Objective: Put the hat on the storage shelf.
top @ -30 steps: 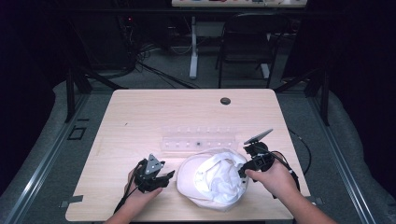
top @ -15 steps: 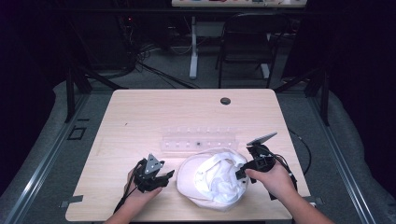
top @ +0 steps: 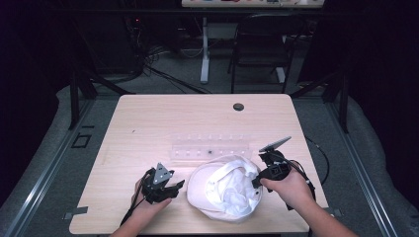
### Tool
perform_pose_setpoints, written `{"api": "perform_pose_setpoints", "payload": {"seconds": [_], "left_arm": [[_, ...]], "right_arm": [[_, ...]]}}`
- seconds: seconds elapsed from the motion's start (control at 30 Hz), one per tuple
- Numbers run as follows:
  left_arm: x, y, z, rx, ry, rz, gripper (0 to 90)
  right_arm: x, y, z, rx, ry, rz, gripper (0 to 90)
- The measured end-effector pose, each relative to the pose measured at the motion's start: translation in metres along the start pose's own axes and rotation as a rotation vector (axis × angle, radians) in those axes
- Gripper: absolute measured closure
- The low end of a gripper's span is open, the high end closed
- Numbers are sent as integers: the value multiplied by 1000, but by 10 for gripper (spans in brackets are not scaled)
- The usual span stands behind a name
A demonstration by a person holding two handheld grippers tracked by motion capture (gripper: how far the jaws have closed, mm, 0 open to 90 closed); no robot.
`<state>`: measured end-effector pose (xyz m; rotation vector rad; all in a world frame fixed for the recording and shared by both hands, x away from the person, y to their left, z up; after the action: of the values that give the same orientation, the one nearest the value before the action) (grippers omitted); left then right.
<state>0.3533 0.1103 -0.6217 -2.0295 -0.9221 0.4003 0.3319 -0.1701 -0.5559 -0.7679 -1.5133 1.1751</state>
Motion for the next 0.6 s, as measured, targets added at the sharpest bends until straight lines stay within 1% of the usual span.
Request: {"api": "perform_pose_setpoints", "payload": {"seconds": [0.07,0.13,0.17,0.2,0.23,0.27,0.3,0.33,0.37,0.4,0.43,0.5,0.53,0.57,0.6], "left_arm": [[0,0,0,-1,0,1,459],[0,0,0,0,-1,1,459],[0,0,0,0,-1,1,459],[0,0,0,-1,-3,3,459],[0,0,0,-1,-3,3,459],[0,0,0,-1,-3,4,459],[0,0,0,-1,-3,4,460],[0,0,0,-1,-4,5,459],[0,1,0,0,-4,5,459],[0,1,0,0,-4,5,460],[0,0,0,-1,-3,5,460],[0,0,0,-2,-2,4,459],[0,0,0,-2,-2,4,459],[0,0,0,0,-2,5,460],[-1,0,0,-2,-5,5,460]], "right_arm": [[2,-5,0,13,-21,7,811],[2,-6,-1,6,-22,8,811],[3,-9,-1,12,-31,7,811],[6,-10,-3,-5,-17,1,811],[6,-10,-3,-5,-17,1,811],[6,-13,-2,12,-33,-2,811],[7,-15,-3,4,-26,-8,812],[9,-18,-3,7,-33,-10,812],[11,-23,-5,-10,-30,-8,812],[11,-23,-5,-10,-30,-8,812],[11,-27,-5,-2,-43,3,813],[16,-35,-8,-29,-41,-1,813],[16,-39,-9,-31,-49,2,814],[18,-41,-10,-47,-50,1,814],[20,-48,-10,-42,-72,-1,815]]}}
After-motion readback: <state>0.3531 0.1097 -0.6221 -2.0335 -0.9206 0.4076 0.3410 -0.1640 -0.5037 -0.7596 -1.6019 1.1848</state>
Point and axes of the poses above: each handheld gripper's, and its own axes: y roughly forward along the jaws, z roughly out of its underside, x roughly to its left, the point moved 9 cm from there along y, roughly forward along the jaws, and after that the axes turned 13 degrees about x, right-handed, at the moved point
